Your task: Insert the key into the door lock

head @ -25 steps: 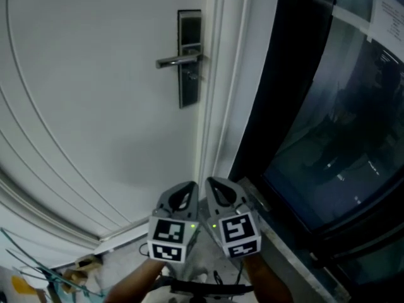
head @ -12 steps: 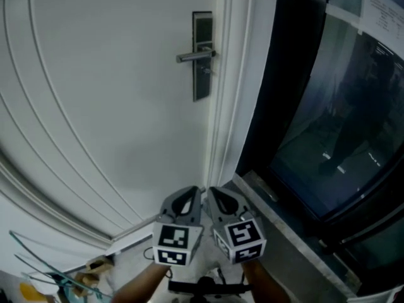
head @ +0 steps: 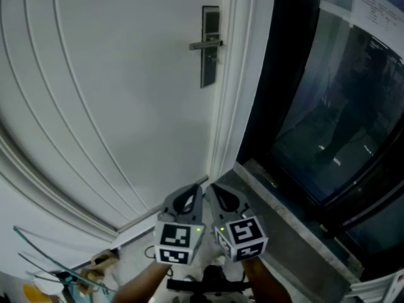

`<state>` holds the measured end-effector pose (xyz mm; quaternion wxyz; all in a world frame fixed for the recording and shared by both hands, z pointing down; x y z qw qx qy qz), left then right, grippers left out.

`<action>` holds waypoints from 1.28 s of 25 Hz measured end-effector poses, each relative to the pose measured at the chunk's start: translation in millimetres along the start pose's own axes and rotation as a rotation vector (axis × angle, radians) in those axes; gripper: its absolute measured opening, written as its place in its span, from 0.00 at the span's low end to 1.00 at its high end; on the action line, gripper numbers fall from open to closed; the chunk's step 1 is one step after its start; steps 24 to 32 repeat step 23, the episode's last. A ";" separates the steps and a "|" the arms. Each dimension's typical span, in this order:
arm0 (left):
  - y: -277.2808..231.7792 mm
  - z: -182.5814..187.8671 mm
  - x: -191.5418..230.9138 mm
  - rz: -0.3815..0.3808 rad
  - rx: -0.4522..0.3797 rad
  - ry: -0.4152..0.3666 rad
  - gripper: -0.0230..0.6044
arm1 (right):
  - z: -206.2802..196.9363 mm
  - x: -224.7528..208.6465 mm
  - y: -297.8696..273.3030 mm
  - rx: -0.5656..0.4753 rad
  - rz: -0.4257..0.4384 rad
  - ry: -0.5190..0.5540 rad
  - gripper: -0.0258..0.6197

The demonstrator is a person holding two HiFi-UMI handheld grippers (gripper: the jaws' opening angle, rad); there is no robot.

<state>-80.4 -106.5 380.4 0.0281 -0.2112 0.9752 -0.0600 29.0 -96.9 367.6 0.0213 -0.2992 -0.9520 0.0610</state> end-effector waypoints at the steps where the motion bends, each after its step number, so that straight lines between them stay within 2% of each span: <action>1: 5.3 -2.2 0.8 -0.004 0.002 0.002 0.04 | 0.9 6.8 1.7 -0.002 -0.002 -0.010 0.05; 13: 50.3 -8.3 4.7 -0.045 0.010 0.016 0.04 | 4.5 48.8 26.2 -0.008 -0.068 -0.013 0.05; 19: 58.5 -7.3 0.8 -0.044 0.007 0.027 0.04 | -0.4 50.4 35.5 0.017 -0.072 0.027 0.05; 32: 62.0 -5.5 -3.4 -0.040 0.004 0.027 0.04 | 7.2 54.4 40.3 0.018 -0.057 0.022 0.05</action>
Point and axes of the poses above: the fingertips, and each gripper's own axes: y backward along the fingers, x to its left, z out of its top, the point moved 8 cm from there along y, backward along the fingers, and after that the axes turned 7 degrees about z, right-handed, at the moved point
